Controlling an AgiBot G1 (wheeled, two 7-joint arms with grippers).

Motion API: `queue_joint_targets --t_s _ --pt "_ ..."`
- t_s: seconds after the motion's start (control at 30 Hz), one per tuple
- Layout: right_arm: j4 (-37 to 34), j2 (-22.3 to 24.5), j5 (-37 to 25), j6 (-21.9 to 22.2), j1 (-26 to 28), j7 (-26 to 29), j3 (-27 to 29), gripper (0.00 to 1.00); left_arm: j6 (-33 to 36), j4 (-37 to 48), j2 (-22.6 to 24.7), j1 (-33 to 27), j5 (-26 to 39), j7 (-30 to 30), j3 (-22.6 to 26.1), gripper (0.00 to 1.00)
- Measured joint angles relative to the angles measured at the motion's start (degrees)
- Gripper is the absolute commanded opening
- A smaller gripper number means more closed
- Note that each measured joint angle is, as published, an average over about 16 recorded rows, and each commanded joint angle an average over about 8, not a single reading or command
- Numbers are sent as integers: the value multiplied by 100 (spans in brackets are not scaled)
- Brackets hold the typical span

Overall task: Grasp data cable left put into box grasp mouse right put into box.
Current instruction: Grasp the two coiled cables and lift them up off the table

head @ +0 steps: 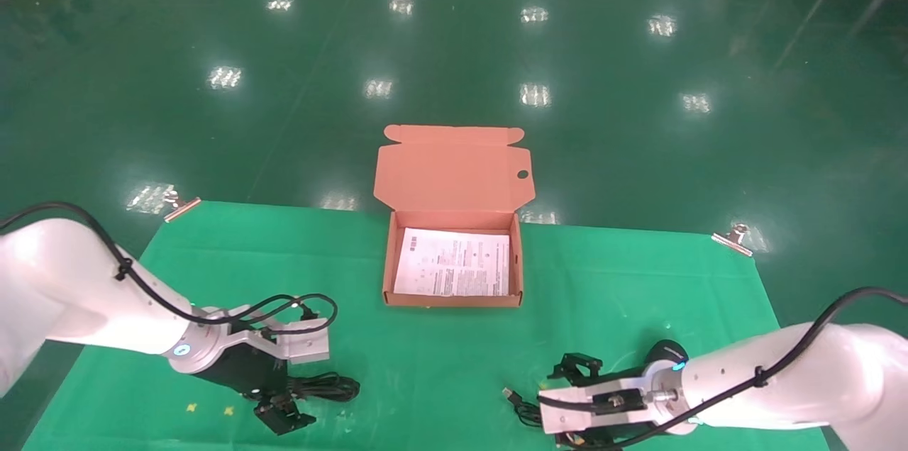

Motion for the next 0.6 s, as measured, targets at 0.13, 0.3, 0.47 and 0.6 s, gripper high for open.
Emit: queue_joint_targets --t_s 0.13,0.3,0.47,0.6 --pt "-177 -50 -6 87 8 -55 6 22 -91 272 27 -51 -29 145 -26 21" --pt "-300 -69 0 167 18 -89 26 0 -153 457 32 -93 -57 240 -50 0" --pt "-337 -71 5 200 21 -94 39 0 -178 512 30 -109 -70 268 -60 0" --pt "-320 -66 9 188 23 -94 38 0 -167 481 26 -105 -71 252 -57 0"
